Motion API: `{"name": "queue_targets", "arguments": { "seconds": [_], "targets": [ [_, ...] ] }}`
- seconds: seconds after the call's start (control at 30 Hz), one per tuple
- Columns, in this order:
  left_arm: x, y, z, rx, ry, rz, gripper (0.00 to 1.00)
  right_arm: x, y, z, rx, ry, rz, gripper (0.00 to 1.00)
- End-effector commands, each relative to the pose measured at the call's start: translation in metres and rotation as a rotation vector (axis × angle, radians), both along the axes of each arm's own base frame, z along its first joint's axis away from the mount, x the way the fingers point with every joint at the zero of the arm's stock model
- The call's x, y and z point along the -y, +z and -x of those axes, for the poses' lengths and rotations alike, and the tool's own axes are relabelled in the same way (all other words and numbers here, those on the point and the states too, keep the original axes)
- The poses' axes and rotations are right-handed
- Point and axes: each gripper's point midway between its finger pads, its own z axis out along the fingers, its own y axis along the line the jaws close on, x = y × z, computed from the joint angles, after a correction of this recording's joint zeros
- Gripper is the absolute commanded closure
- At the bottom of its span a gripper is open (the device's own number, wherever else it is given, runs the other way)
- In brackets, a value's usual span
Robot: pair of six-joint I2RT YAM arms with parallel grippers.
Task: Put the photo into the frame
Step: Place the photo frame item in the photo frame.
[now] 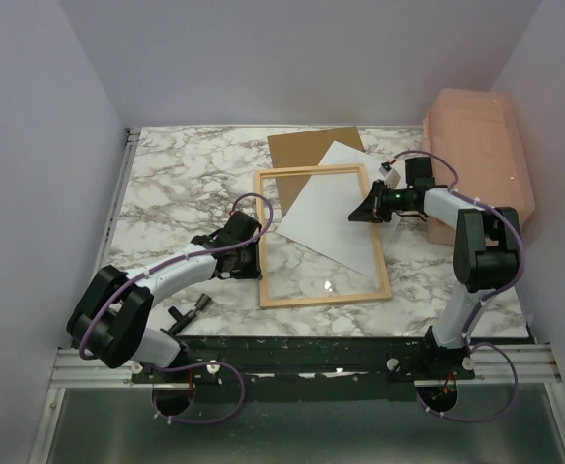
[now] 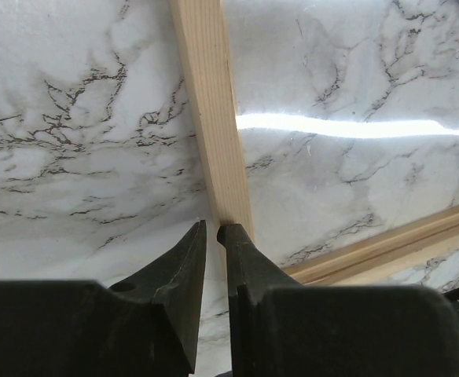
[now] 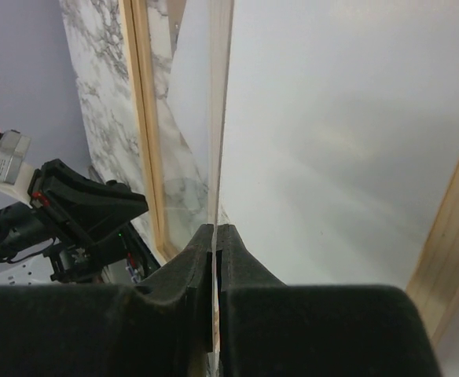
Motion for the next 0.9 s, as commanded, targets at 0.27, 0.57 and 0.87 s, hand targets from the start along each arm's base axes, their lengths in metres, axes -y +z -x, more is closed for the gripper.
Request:
{"name": "queue_targets", "arguments": {
  "seconds": [0.27, 0.57, 0.87],
  "targets": [
    [-0.0180, -0.0319, 0.0159, -0.069, -0.012, -0.122, 0.83, -0.0106, -0.0043, 0.0003, 0.045, 0.032, 0.089, 0.88],
    [-0.0178, -0.0325, 0.0160, -0.070, -0.016, -0.124, 0.83, -0.0157, -0.0092, 0.0034, 0.043, 0.041, 0.096, 0.67],
    [-0.0176, -0.0325, 0.0164, -0.072, -0.018, -0.126, 0.83, -0.0129, -0.0047, -0.0026, 0.078, 0.012, 0.139, 0.29]
  ]
}}
